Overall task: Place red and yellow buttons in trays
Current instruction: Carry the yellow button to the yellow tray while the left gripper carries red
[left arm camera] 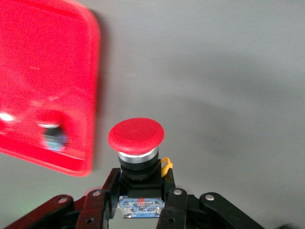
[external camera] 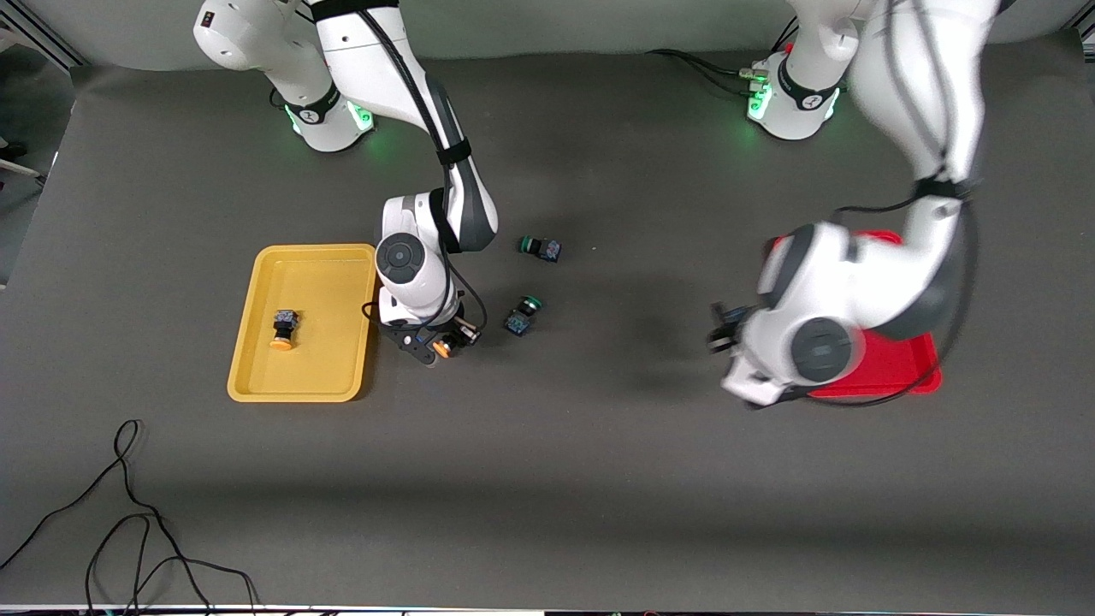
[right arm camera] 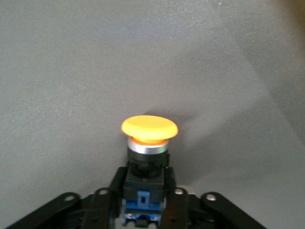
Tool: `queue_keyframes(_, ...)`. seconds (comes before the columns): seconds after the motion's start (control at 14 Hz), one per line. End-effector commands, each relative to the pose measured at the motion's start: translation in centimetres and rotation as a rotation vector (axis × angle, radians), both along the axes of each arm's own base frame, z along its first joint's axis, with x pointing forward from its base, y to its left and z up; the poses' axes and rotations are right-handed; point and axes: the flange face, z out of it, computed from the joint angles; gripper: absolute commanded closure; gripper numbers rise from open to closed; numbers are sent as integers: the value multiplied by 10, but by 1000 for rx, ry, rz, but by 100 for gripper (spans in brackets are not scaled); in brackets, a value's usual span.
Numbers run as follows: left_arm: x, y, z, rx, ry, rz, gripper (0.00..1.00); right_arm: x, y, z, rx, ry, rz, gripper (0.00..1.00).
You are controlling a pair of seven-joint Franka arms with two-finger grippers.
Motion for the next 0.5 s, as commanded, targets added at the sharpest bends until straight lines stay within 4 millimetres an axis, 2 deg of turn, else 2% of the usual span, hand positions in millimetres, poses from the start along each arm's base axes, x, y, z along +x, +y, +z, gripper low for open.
queue_keyframes(0.0,-40,87,-13,27,-13,-136,100,3,9,33,67,8,2,80)
queue_keyframes(0.14,-48,138,-39,-21,-39,-198,100,14,5,72,93,58,7,80)
queue_keyframes(0.21,-48,162,-52,-48,-49,-218,100,23,2,99,88,78,29,80)
queue_keyframes(0.43,-54,212,-93,-65,-94,-280,100,37,-13,174,32,101,181,80)
